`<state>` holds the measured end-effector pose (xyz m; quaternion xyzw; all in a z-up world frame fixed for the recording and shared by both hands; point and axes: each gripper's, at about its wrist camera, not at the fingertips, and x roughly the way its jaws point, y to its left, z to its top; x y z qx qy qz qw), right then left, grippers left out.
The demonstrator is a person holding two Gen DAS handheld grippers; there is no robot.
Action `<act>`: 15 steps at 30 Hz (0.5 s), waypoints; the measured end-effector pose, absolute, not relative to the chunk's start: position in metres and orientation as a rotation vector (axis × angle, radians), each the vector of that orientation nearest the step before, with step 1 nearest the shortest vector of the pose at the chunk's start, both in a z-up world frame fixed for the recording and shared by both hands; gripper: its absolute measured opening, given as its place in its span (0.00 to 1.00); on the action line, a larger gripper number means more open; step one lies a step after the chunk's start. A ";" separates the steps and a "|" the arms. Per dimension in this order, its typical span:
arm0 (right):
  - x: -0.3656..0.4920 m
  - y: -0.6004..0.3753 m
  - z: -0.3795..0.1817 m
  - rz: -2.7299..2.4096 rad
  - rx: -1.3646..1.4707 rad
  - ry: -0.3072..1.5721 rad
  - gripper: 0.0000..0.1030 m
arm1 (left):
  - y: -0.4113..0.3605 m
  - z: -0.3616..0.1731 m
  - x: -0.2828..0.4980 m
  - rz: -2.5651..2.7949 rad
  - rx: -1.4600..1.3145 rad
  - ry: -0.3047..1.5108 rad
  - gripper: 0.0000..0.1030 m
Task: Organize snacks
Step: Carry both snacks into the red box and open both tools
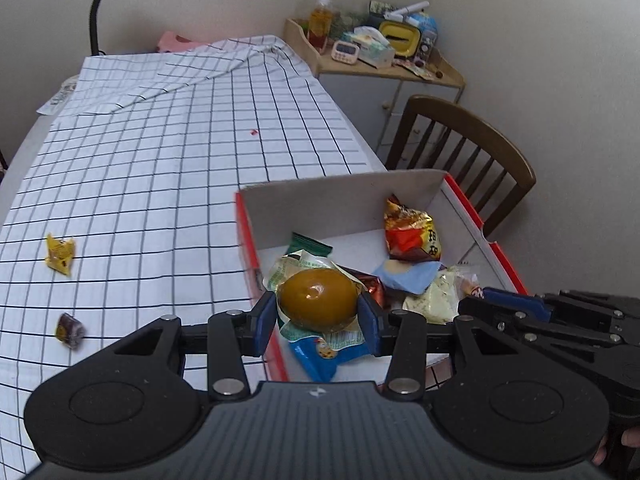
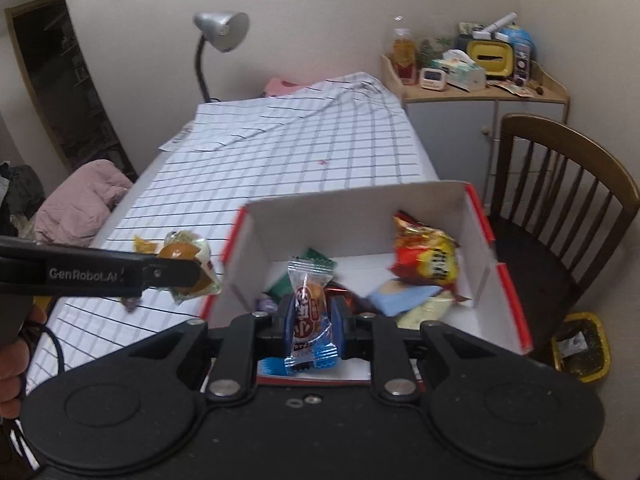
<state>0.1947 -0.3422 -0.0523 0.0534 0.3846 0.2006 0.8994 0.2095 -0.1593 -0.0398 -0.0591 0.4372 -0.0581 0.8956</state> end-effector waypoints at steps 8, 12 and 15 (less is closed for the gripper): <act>0.226 -0.360 -0.082 0.399 0.099 0.849 0.17 | -0.192 -0.070 0.237 -0.122 -0.085 0.985 0.42; 0.238 -0.358 -0.095 0.424 0.081 0.876 0.17 | -0.202 -0.086 0.248 -0.128 -0.070 1.028 0.42; 0.243 -0.352 -0.104 0.456 0.039 0.893 0.17 | -0.205 -0.095 0.254 -0.136 -0.069 1.047 0.42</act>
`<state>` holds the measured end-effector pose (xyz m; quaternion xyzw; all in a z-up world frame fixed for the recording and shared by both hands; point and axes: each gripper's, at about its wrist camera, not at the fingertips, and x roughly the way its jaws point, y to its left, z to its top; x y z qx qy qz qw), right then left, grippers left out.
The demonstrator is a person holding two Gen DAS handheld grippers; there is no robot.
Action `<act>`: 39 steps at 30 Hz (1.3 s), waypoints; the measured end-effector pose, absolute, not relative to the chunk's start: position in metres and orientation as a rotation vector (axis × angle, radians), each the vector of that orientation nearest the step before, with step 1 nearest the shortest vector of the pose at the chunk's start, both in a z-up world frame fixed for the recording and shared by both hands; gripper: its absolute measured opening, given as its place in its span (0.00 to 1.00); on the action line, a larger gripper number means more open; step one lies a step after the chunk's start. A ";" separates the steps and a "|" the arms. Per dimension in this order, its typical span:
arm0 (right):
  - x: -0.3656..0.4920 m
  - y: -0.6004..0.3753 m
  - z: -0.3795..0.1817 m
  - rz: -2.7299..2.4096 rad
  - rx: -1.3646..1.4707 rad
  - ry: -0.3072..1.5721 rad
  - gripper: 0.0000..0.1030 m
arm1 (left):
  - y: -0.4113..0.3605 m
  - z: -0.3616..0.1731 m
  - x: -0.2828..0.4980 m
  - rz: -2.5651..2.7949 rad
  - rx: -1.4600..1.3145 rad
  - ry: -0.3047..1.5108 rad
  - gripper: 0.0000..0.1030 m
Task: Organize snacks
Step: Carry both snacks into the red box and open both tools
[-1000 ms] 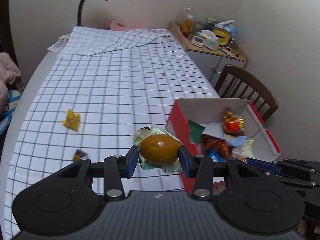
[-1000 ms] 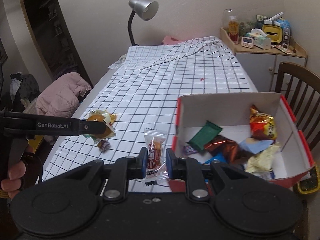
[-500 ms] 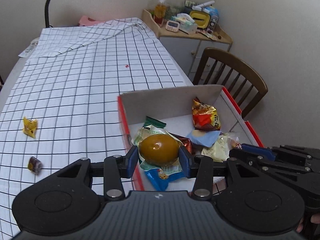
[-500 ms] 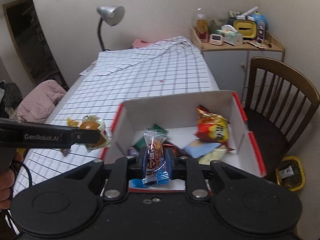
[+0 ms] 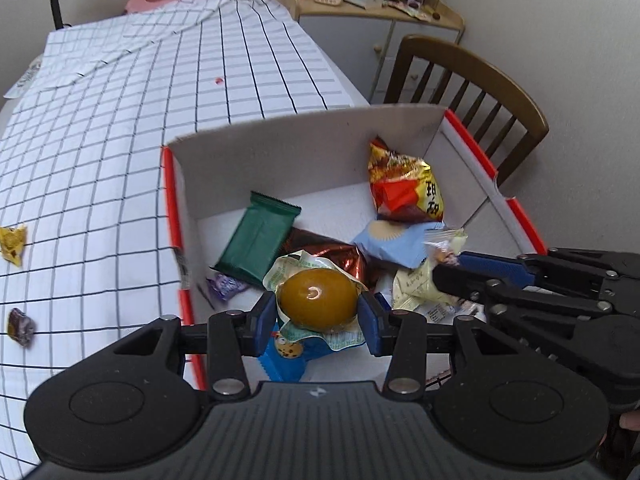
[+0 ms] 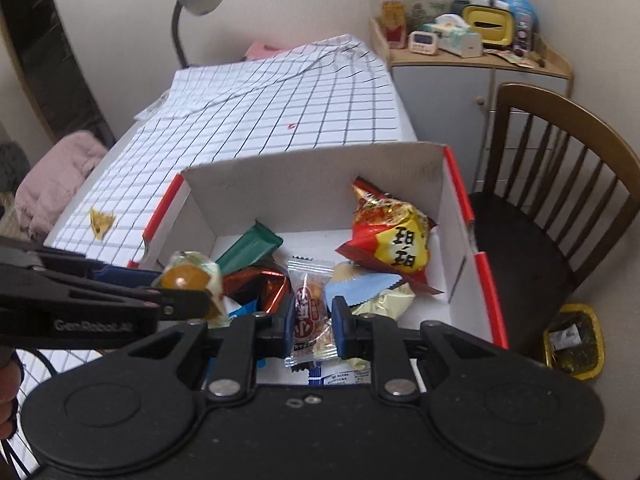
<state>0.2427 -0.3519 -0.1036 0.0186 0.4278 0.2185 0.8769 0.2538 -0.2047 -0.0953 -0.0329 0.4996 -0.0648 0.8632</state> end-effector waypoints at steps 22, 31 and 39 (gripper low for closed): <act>0.257 -0.343 -0.133 0.508 -0.062 0.973 0.20 | -0.216 -0.131 0.263 -0.121 -0.043 1.106 0.44; 0.250 -0.352 -0.125 0.524 -0.042 0.964 0.29 | -0.212 -0.123 0.258 -0.132 -0.075 1.083 0.49; 0.235 -0.361 -0.102 0.562 -0.005 0.919 0.40 | -0.206 -0.100 0.239 -0.141 -0.098 1.014 0.55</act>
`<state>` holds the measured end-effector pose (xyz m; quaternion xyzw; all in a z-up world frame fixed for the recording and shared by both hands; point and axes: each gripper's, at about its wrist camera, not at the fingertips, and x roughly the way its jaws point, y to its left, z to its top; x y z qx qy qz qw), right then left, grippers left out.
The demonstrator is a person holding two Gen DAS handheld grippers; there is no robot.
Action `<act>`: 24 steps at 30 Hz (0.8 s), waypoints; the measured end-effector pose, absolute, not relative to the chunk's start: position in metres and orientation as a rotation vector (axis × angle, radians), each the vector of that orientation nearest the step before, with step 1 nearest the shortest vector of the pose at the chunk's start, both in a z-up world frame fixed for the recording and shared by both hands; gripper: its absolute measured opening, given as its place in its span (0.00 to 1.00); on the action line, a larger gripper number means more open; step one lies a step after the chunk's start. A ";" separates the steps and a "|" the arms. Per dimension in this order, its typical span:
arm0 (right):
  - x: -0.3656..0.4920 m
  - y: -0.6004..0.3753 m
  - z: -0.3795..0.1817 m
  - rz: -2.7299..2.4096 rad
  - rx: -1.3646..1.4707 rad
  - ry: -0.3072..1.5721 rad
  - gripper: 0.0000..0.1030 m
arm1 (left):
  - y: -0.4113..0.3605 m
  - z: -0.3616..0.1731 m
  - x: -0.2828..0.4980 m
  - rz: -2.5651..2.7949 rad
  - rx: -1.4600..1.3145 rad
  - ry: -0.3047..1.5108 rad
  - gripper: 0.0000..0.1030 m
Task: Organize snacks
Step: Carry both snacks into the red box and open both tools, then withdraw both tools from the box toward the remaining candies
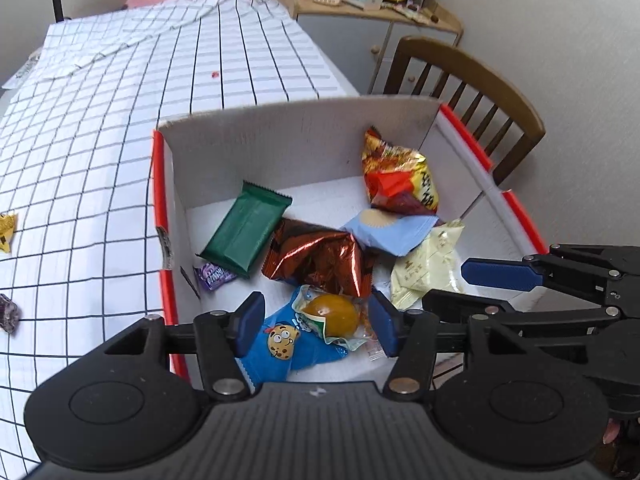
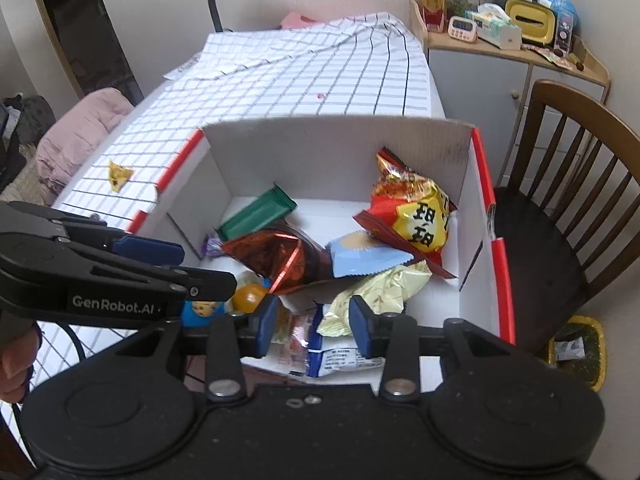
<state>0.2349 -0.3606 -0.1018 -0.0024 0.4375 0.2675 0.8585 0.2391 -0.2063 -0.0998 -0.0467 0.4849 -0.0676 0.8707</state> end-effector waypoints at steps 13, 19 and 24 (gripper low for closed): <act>0.204 -0.360 -0.052 0.606 0.034 0.781 0.68 | -0.184 -0.048 0.199 -0.104 -0.125 0.862 0.64; 0.193 -0.346 -0.034 0.647 0.040 0.729 0.78 | -0.165 -0.034 0.184 -0.080 -0.145 0.814 0.71; 0.185 -0.323 -0.024 0.671 0.036 0.701 0.82 | -0.140 -0.027 0.171 -0.070 -0.172 0.791 0.72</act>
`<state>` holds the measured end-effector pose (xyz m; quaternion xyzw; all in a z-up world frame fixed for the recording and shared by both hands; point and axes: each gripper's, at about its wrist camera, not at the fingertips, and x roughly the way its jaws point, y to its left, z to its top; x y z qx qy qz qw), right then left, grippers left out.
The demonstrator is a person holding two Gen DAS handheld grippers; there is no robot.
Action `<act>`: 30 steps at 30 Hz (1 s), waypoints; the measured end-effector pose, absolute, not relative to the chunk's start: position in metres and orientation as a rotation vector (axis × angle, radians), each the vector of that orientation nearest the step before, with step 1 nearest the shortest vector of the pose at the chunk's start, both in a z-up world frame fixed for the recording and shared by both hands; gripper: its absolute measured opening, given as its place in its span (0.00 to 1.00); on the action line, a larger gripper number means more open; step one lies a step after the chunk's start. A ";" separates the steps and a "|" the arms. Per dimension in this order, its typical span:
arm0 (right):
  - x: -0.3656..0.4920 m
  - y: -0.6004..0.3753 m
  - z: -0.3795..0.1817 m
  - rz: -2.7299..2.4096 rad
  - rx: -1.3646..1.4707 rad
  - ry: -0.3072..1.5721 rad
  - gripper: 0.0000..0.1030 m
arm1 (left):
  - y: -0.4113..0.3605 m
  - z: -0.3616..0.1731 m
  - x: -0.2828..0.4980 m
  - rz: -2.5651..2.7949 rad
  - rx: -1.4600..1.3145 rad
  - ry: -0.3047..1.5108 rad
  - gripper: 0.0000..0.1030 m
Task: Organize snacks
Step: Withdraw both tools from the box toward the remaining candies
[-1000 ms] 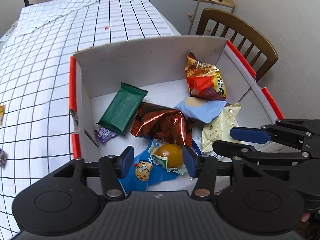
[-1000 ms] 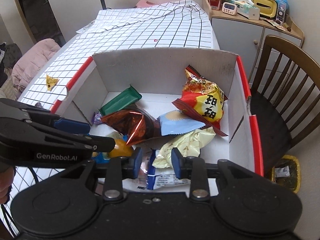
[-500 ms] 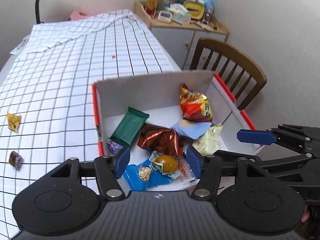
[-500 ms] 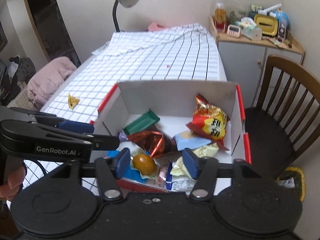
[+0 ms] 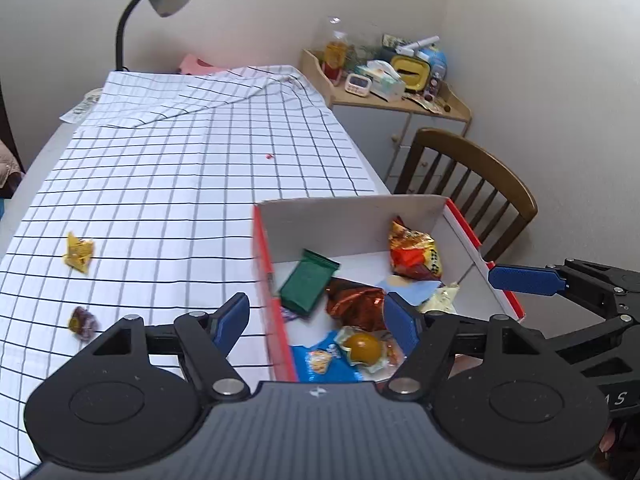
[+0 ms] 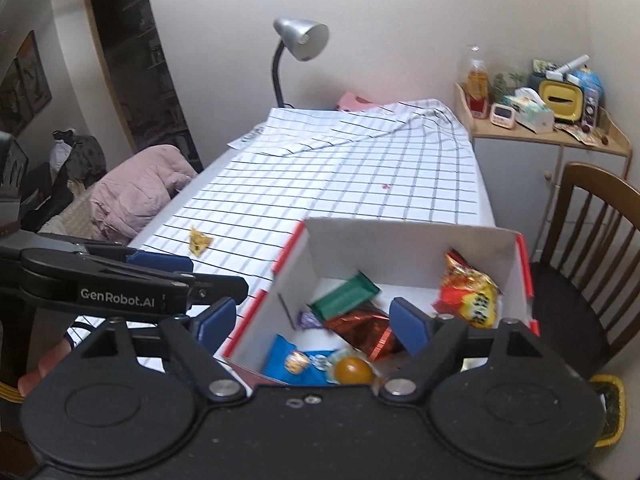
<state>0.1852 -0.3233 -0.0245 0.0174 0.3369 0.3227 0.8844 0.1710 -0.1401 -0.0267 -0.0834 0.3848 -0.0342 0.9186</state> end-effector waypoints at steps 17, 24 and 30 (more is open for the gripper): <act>0.159 -0.195 -0.014 0.709 0.032 0.665 0.96 | 0.000 -0.022 0.131 0.000 -0.218 0.731 0.91; 0.150 -0.134 -0.018 0.711 0.000 0.658 0.96 | 0.060 -0.030 0.128 0.017 -0.230 0.725 0.97; 0.154 -0.091 -0.031 0.696 -0.017 0.666 0.97 | 0.108 -0.043 0.140 0.060 -0.235 0.741 0.97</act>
